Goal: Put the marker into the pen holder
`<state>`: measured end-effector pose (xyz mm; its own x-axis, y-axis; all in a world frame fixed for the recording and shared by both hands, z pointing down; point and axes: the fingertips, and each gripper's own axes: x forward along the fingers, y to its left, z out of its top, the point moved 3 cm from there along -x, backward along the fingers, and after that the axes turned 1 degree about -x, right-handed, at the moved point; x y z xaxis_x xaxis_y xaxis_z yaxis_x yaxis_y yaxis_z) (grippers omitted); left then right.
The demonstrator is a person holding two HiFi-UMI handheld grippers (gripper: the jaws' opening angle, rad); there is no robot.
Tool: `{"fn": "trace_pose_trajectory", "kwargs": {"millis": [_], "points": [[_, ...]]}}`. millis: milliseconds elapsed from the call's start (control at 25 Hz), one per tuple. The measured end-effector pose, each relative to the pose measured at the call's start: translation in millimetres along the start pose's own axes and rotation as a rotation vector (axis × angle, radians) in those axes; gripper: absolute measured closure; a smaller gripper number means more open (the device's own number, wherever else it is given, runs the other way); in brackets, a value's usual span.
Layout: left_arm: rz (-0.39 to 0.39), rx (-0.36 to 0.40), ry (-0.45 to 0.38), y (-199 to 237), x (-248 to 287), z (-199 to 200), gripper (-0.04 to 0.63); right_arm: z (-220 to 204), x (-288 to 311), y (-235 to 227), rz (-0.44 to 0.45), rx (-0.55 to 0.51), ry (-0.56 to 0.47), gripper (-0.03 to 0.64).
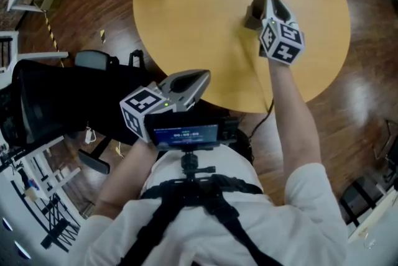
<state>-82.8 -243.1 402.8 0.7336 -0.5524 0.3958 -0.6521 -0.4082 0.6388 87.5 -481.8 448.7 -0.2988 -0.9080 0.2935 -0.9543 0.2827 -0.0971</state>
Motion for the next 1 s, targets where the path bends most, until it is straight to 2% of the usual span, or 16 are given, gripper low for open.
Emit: {"fn": "trace_pose_trajectory", "kwargs": {"millis": [200, 440, 480, 640, 840, 1000], "points": [[-0.016, -0.009, 0.002, 2.1, -1.8, -0.8, 0.603, -27.5, -6.0, 1.6, -0.041, -0.007, 0.086, 0.560], [-0.050, 0.006, 0.005, -0.5, 2.6, 0.7, 0.603, -42.8, -5.3, -2.5, -0.026, 0.021, 0.166, 0.554], [-0.054, 0.008, 0.008, -1.4, 2.0, 0.7, 0.603, -41.5, -6.9, -2.7, -0.024, 0.028, 0.171, 0.533], [-0.076, 0.017, 0.007, -2.7, -3.6, 2.7, 0.603, -31.1, -18.1, 0.1, -0.018, 0.054, 0.150, 0.491], [-0.116, 0.034, 0.002, -5.0, -5.0, 8.8, 0.603, -3.6, -51.4, 12.1, 0.011, 0.059, 0.089, 0.489], [-0.150, 0.050, -0.005, -8.2, -7.0, 11.3, 0.603, 0.2, -95.8, 26.7, 0.031, 0.068, 0.083, 0.489]]}}
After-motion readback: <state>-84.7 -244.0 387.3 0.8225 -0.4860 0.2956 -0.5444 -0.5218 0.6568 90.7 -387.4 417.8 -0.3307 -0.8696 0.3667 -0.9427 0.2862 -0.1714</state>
